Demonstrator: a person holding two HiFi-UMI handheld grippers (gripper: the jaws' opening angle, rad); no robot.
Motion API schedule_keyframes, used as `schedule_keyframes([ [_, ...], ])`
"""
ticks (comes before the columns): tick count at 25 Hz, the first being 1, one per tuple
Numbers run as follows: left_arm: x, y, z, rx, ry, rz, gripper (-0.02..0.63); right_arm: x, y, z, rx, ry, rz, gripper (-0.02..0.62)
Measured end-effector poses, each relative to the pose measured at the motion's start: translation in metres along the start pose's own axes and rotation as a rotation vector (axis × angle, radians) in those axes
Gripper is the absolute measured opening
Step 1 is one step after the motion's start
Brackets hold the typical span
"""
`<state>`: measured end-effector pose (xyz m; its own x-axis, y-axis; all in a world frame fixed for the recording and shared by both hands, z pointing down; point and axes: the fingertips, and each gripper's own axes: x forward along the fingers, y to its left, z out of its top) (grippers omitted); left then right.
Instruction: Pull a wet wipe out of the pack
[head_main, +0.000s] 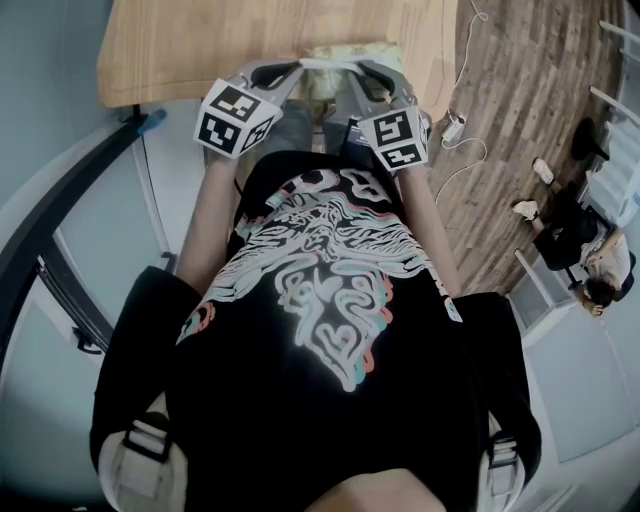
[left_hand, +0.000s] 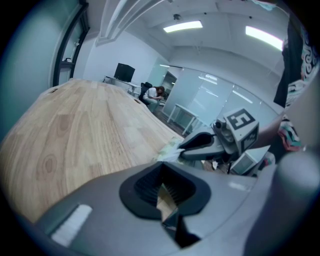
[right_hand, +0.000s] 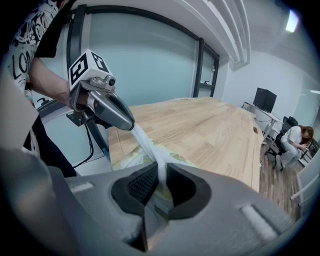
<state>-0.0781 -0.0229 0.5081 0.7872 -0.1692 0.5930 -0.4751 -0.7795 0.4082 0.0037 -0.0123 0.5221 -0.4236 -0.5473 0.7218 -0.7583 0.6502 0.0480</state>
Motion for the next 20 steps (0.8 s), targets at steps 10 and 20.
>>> schedule_keyframes([
  [10,-0.0029,-0.0001,-0.0041,-0.001,-0.007,0.0,-0.011,0.0006,0.0011,-0.0011,0.001,0.012,0.0,0.052],
  [20,-0.0072,0.0026,-0.006,-0.001,-0.003,0.004,-0.011,0.0007,0.0014,-0.0007,0.003,0.017,0.003,0.051],
])
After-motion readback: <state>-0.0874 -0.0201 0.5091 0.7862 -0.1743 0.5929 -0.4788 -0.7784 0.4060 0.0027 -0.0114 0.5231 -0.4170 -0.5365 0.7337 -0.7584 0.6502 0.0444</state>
